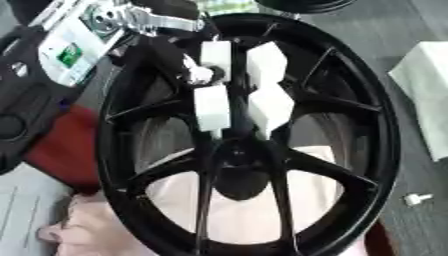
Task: Pull the pin out of the wheel hub.
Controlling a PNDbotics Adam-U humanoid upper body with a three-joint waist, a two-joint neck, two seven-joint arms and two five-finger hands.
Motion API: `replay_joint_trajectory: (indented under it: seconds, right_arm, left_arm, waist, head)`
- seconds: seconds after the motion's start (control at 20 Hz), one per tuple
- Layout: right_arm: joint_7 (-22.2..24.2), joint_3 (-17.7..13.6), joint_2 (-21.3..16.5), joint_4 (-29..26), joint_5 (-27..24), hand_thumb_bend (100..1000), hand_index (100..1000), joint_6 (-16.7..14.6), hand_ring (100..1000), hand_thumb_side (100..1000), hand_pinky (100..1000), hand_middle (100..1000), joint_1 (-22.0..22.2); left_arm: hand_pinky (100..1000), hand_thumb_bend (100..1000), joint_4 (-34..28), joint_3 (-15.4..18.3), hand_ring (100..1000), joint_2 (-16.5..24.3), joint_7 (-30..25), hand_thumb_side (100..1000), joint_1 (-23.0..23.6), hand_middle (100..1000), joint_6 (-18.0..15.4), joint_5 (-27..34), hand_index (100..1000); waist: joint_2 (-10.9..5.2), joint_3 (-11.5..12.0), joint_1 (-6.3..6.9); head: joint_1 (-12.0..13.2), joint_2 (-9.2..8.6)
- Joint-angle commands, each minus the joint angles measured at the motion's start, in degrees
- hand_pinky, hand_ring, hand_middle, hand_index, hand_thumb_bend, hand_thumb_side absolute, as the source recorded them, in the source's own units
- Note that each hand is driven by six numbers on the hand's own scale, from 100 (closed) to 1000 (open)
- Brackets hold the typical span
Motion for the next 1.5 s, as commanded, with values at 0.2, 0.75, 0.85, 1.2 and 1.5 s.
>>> replay_joint_trajectory:
  seconds: [0.2,0.75,0.85,1.2,1.5]
  right_arm:
    - [0.0,-0.3,-0.5,-0.3,-0.3,100,778,0.0,966,579,873,709,0.2]
    - [-0.6,-0.7,-0.7,0.0,-0.3,100,778,0.3,966,575,873,711,1.2]
    - [-0.8,-0.8,-0.9,-0.1,-0.2,100,778,0.2,966,572,873,711,1.4]
    - [-2.6,-2.6,-1.9,-1.1,0.6,100,778,0.1,964,559,873,712,2.7]
    - [-4.7,-4.4,-1.8,-2.1,1.4,100,778,0.2,961,552,872,712,3.1]
  left_arm:
    - [611,100,-1.2,0.9,488,1.4,3.1,255,-1.0,324,2.6,5.5,516]
    - [585,100,-5.9,5.7,428,7.7,3.3,252,-2.0,210,10.4,17.7,419]
    - [584,100,-7.3,7.5,426,10.2,3.7,249,-1.8,206,11.9,20.0,418]
    - [602,100,-15.5,18.0,425,27.4,14.4,247,9.2,209,13.5,29.3,432]
    - [604,100,-23.4,31.2,424,37.8,26.7,270,31.9,211,12.4,35.8,439]
  waist:
    - [-0.96,0.2,0.56]
    - [-2.74,1.5,0.04]
    - [-3.18,1.9,-0.21]
    - [-4.33,5.1,-1.0]
    - [-4.5,7.0,-2.31]
  head:
    - [-0.1,-0.13]
    - [-1.3,0.95]
    - [-1.8,1.32]
    - [-5.4,2.86]
    - [-9.2,2.85]
